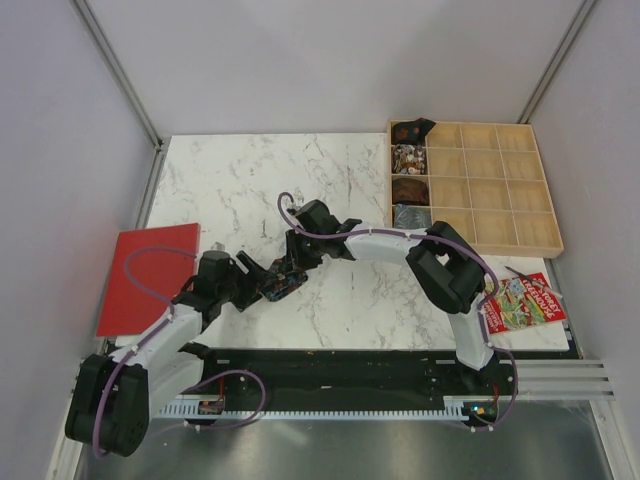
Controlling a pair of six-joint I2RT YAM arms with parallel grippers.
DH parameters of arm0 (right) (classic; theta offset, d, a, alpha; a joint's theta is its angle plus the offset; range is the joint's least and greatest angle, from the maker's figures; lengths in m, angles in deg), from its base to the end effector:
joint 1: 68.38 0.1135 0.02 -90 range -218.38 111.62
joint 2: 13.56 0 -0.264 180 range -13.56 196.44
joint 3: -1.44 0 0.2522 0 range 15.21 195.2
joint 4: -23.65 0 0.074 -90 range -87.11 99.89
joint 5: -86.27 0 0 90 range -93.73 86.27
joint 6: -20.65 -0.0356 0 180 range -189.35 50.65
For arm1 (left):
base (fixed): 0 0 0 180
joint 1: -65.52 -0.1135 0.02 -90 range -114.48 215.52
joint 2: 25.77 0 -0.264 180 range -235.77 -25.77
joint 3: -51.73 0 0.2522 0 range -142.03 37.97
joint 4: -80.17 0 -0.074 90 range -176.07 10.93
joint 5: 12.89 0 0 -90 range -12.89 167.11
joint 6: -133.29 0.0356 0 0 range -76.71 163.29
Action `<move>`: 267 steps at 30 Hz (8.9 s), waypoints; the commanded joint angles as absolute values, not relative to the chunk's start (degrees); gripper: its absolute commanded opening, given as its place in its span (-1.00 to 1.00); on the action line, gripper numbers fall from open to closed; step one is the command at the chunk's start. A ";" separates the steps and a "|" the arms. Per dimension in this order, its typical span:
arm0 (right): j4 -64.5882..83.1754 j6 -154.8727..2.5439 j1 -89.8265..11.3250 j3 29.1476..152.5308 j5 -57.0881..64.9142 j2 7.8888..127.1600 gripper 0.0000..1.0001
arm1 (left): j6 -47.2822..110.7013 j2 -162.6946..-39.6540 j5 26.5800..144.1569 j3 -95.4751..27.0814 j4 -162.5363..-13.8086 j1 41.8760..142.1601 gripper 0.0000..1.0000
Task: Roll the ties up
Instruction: Roll the tie at the center of the board, then pick up the tie at the center of the board, then place the tie in the storage box, then reset both arms
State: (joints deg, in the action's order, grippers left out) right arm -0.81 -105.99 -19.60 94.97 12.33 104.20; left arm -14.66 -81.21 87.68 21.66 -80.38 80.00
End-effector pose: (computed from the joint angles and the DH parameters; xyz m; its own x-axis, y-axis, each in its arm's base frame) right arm 0.2854 0.3407 0.1623 -0.9004 -0.1574 -0.4057 -0.3812 0.7351 0.5607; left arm 0.1682 -0.0502 0.1460 -0.6773 -0.6856 -0.2668 -0.3812 0.6372 -0.6698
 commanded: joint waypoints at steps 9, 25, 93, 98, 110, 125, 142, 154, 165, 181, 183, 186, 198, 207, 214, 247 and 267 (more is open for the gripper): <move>0.40 -104.86 -20.30 92.90 11.83 108.00 -0.40 | -19.99 -85.79 80.89 25.93 -88.96 83.62 0.35; 3.56 -105.30 -20.39 86.05 11.04 104.22 -0.43 | -16.39 -94.58 77.28 19.17 -88.54 85.73 -0.90; -27.55 -112.24 -41.13 76.20 -15.42 25.20 -0.06 | 2.51 -156.72 102.68 -85.50 -73.93 115.09 -0.97; -28.25 -111.80 -41.13 74.71 -15.77 25.03 -0.06 | 0.05 -162.87 102.86 -91.13 -74.99 115.18 -0.96; -28.17 -111.80 -41.13 71.28 -15.15 24.85 -0.07 | -2.33 -173.16 99.70 -96.85 -79.65 115.70 -0.97; -27.38 -111.71 -41.13 69.61 -14.80 25.64 -0.08 | 4.96 -174.21 76.19 -100.53 -69.58 120.45 -0.96; -26.32 -112.33 -41.22 68.73 -13.49 26.08 -0.08 | 5.06 -176.32 76.73 -105.03 -65.58 120.54 -0.96; -26.15 -112.68 -41.22 68.64 -12.96 25.82 -0.09 | 2.07 -178.17 80.61 -105.55 -65.24 120.54 -0.83; -24.83 -113.12 -41.13 68.12 -11.90 26.87 -0.10 | 9.01 -174.58 85.73 -102.49 -66.73 121.77 0.22; -23.16 -112.60 -41.22 72.15 -10.41 29.42 -0.11 | 13.84 -165.17 85.55 -97.12 -64.80 121.59 0.99; -23.51 -112.16 -41.13 73.64 -10.50 29.86 -0.11 | 14.81 -163.32 83.35 -95.98 -64.80 121.59 0.99; -23.86 -111.45 -41.13 75.49 -11.20 30.65 -0.11 | 16.04 -161.47 81.42 -95.62 -63.75 121.50 0.99; -23.43 -110.48 -41.22 77.70 -11.11 31.97 -0.06 | 18.51 -142.33 73.68 -74.82 -63.91 118.08 0.97; -17.72 -110.92 -41.13 74.10 -9.09 32.32 0.04 | 15.87 -114.56 66.75 -41.24 -69.19 114.65 0.91; -12.71 -112.77 -41.13 68.91 -7.42 33.11 0.09 | 15.34 -96.62 63.76 -25.24 -65.25 110.53 0.91; -13.15 -108.64 -41.13 61.10 -3.82 25.30 0.39 | 25.18 -99.16 66.29 -0.20 -85.83 63.23 0.99; -6.46 -107.58 -41.13 54.06 -3.46 22.14 0.72 | 42.85 -106.62 85.99 19.95 -140.55 64.38 0.87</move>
